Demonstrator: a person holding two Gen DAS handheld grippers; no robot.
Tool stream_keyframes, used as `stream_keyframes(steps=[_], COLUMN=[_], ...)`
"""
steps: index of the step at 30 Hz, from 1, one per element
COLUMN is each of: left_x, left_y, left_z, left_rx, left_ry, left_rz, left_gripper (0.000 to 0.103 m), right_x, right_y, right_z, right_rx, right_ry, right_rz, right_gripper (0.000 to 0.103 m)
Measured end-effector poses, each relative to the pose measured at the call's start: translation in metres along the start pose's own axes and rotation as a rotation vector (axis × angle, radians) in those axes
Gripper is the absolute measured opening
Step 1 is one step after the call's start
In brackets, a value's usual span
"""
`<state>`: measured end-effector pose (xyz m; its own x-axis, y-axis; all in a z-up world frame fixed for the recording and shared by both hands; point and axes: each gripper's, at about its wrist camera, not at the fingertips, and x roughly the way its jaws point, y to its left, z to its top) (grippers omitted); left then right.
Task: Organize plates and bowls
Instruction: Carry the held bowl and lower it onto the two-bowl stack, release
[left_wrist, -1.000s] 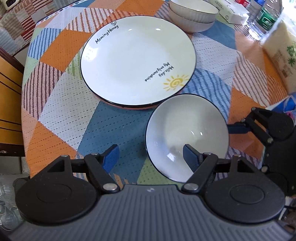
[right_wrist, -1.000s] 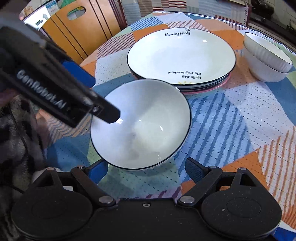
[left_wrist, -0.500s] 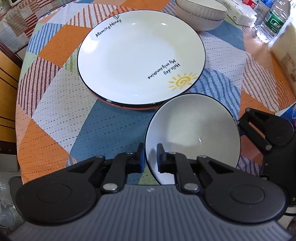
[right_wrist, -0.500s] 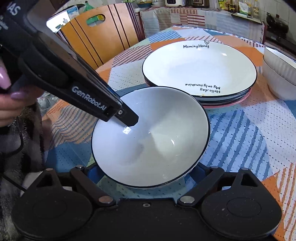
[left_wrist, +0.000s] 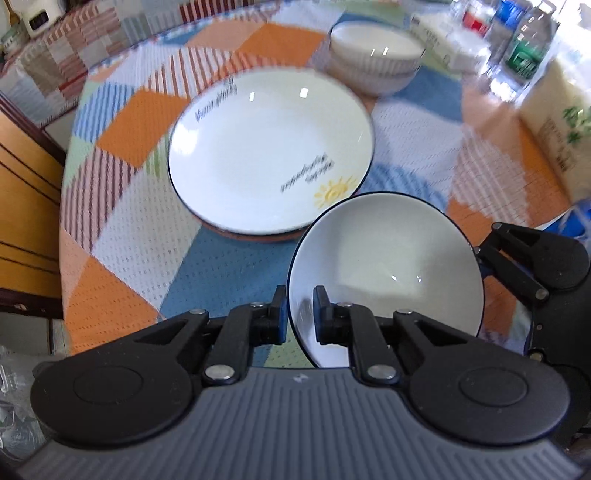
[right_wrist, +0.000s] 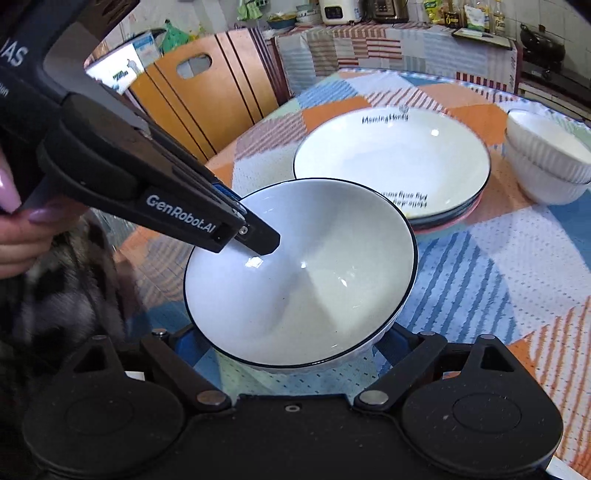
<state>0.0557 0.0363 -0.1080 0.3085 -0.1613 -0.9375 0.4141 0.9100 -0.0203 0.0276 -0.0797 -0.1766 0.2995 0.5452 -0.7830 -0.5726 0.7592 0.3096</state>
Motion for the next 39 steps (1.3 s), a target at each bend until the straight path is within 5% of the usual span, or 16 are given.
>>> stream_keyframes(steps=[8,22,39], left_x=[-0.049,-0.079,-0.028], left_y=[-0.018,-0.023,-0.03], left_z=[0.013,0.049,0.143], left_rx=[0.053,0.076,0.093], left_ry=[-0.085,-0.18,-0.176], left_rz=[0.006,-0.044,-0.167], left_gripper=[0.014,0.015,0.015], right_x=[-0.044,-0.077,-0.085], right_y=[0.009,-0.003,-0.074], right_z=[0.01,0.034,0.079], right_rx=[-0.016,0.004,-0.031], right_ry=[-0.074,-0.147,-0.133], right_rz=[-0.04,-0.095,-0.204], right_gripper=[0.095,0.095,0.095])
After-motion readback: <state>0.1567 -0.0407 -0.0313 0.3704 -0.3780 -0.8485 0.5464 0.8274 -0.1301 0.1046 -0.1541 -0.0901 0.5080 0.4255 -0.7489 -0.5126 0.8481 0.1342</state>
